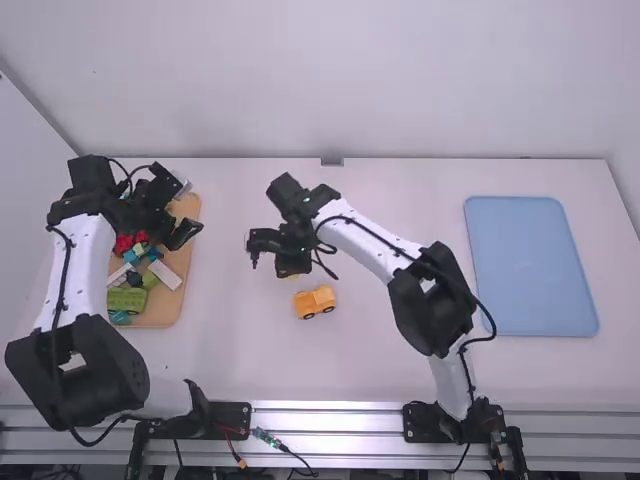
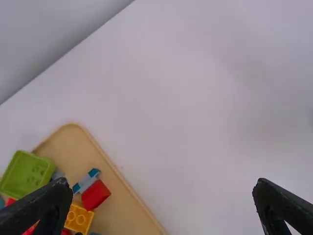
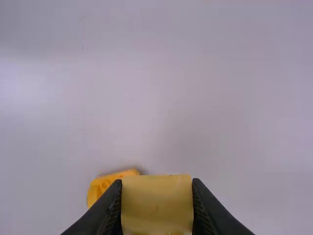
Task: Assemble lego blocks to make yellow taxi
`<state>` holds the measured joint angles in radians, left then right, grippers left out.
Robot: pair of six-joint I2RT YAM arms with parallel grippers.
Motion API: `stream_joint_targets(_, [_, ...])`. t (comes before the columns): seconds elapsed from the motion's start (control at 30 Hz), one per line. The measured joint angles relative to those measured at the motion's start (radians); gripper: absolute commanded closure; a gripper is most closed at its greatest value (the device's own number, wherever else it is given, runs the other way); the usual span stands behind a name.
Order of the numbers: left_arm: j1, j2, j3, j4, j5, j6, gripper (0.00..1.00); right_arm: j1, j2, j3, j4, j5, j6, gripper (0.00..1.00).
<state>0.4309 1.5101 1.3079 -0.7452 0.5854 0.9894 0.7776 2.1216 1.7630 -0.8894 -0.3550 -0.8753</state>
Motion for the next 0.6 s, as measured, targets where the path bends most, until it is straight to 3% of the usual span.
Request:
stream_joint_targets(0.33, [0.069,0.000,0.000,-0.002,0.044,0.003,0.01,0.088,0.196,0.254,-0.191,0.106,0.036,1.00])
stream_joint_targets(0.6, [0.069,0.000,0.000,-0.002,0.059,0.004,0.01,0.084,0.201,0.291,-0.190,0.127,0.092,1.00])
